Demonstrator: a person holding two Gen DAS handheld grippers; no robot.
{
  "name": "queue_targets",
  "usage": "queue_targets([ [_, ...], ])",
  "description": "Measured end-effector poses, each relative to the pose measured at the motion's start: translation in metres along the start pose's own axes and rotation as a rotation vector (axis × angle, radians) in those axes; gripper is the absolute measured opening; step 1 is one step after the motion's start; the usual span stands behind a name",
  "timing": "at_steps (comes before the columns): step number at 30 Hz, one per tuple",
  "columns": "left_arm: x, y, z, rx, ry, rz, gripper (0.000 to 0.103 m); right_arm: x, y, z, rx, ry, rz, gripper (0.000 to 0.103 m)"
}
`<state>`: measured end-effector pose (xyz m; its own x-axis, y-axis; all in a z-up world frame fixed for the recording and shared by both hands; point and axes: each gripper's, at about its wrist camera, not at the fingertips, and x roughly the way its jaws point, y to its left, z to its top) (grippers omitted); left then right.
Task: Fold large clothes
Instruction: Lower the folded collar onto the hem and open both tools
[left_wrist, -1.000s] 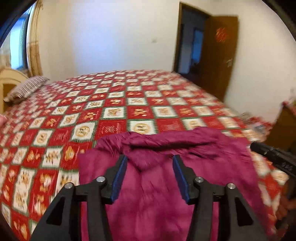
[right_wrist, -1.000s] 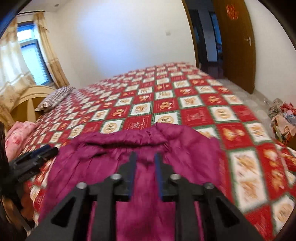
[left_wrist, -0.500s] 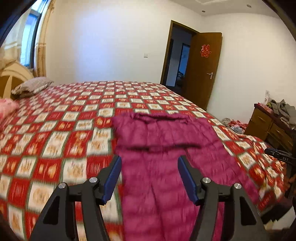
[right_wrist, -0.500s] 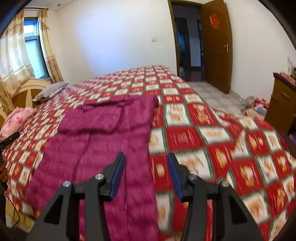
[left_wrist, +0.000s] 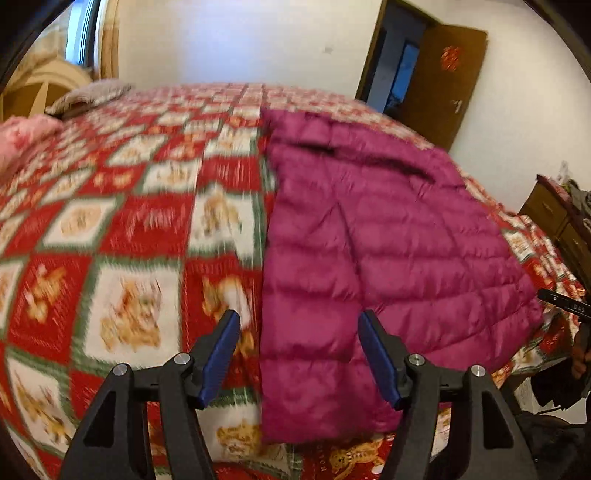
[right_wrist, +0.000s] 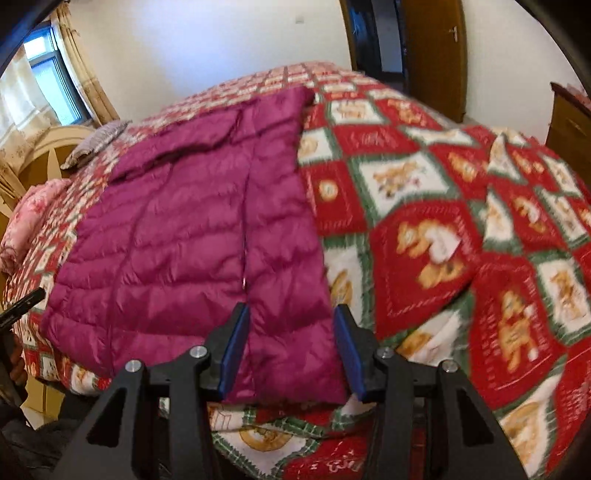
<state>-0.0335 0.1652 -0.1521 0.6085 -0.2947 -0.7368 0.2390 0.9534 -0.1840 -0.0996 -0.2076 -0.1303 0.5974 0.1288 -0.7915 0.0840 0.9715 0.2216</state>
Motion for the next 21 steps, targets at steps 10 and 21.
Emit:
queue_targets([
  [10,0.012,-0.007,-0.027,-0.01,0.042,-0.065,0.079,0.023,0.019,-0.02,-0.109,0.077,0.011,0.056],
  [21,0.011,-0.01,-0.028,0.004,0.071,-0.097,0.029,0.033,0.008,-0.026,-0.086,0.136,0.114,0.023],
])
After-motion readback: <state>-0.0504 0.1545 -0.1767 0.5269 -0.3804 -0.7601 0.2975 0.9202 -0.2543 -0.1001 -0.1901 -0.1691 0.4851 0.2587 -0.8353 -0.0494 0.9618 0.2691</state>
